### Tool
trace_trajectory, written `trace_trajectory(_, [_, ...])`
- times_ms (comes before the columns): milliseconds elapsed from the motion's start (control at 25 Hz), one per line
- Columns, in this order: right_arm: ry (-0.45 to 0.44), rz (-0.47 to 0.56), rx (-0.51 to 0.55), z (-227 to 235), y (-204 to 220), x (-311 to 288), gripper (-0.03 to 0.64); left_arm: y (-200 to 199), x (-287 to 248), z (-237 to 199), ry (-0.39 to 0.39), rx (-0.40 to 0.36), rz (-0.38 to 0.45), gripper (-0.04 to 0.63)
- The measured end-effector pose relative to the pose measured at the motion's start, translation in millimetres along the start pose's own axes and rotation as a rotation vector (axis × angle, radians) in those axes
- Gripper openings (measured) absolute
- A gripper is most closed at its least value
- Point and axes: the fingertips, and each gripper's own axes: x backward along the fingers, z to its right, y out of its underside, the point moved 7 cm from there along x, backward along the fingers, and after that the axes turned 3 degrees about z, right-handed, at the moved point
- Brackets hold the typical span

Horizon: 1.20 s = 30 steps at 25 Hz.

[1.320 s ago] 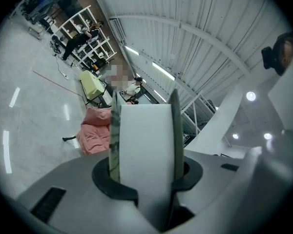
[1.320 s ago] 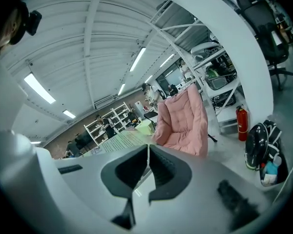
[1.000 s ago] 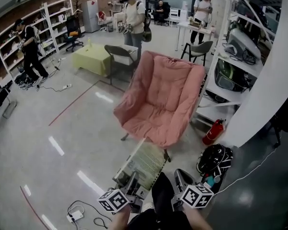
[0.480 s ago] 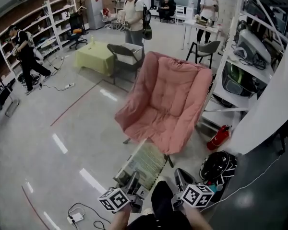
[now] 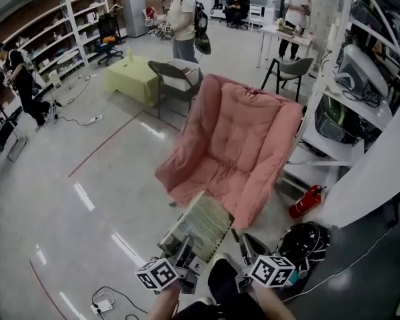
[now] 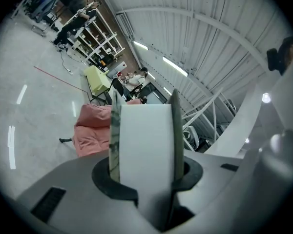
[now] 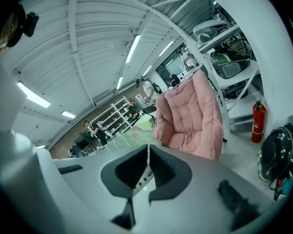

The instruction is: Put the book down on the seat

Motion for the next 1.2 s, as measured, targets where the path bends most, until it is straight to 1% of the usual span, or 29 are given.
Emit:
trace_trajectory(280, [-0.011,-0.021,-0.009,25,-41,-45,0.014,-21,-56,1,-0.024,0.022,0.025,0.155])
trace_trajectory(520, [-0.045,-0.063,0.001,41,-66,-91,0.014,-29,-91,-7,-0.062,0.065,0.055,0.155])
trace_trajectory(680, [-0.06,-0.102,0.011,54,-77,-123,0.014,-32,-117,-21,-0.093,0.106,0.066,0.155])
trace_trajectory(800, [-0.07,-0.138,0.023,65,-79,-151,0.014,-33,-138,-36,-0.092,0.137,0.066,0.156])
trace_trajectory(920, [-0.078,-0.167,0.031,71,-77,-182,0.014,-36,-157,-55,-0.106,0.151,0.056,0.156])
trace_trajectory(1040, [-0.08,-0.186,0.027,80,-71,-212,0.014,-34,-176,-82,-0.127,0.169,0.044,0.156])
trace_trajectory(1200, [-0.077,-0.205,0.011,94,-52,-248,0.014,-31,-197,-123,-0.137,0.196,0.038,0.156])
